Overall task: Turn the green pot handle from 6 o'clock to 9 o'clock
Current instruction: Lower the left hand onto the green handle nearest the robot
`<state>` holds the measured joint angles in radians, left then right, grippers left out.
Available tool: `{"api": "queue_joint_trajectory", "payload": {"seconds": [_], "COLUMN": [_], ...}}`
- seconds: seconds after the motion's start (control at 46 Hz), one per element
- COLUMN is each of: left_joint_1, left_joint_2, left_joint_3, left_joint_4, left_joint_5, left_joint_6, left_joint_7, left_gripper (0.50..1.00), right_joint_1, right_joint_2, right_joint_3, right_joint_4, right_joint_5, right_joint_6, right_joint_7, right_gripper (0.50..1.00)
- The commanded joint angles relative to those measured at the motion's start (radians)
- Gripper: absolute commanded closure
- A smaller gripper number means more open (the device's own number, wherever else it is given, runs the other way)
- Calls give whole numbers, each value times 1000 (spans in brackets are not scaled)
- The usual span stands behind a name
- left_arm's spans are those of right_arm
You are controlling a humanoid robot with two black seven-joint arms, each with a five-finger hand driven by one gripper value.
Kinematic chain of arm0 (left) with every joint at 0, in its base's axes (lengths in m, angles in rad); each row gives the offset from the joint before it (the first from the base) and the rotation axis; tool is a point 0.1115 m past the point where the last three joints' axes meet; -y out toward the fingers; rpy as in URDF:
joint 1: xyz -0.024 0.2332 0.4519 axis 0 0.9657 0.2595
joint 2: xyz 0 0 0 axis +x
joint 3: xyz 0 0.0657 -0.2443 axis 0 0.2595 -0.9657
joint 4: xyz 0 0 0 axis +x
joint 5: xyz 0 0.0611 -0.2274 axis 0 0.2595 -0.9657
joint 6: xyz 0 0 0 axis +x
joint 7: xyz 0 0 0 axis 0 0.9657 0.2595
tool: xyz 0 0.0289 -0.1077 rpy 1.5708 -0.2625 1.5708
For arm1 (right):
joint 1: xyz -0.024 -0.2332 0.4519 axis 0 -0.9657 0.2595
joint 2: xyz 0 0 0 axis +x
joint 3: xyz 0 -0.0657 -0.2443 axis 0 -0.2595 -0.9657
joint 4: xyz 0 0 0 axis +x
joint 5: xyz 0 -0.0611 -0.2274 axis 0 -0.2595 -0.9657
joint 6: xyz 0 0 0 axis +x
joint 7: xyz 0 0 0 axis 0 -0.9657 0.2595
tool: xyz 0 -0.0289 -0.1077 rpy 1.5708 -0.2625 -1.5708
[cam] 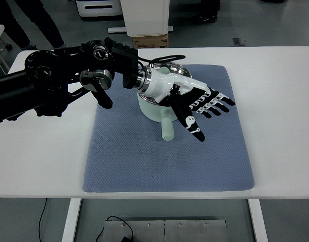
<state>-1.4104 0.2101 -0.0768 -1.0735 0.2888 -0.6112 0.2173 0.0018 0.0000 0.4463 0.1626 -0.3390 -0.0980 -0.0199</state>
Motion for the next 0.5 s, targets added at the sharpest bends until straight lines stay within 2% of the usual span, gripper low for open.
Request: {"api": "queue_joint_trajectory", "payload": {"seconds": [0.0, 0.478], "left_joint_1": [-4, -2], "left_joint_2": [11, 18], "left_joint_3": [48, 130], "left_joint_4": [0, 9], "left_joint_5": [1, 3], "left_joint_6": [0, 0], "left_joint_7": [5, -6], "left_gripper": [500, 500], "right_joint_1": [0, 0], "right_joint_2": [0, 0], "right_joint_3": [0, 0], "right_joint_4": [0, 0], "right_joint_5": [0, 0], "right_joint_6": [0, 0], "right_joint_7": [0, 0], "right_gripper": [500, 500]}}
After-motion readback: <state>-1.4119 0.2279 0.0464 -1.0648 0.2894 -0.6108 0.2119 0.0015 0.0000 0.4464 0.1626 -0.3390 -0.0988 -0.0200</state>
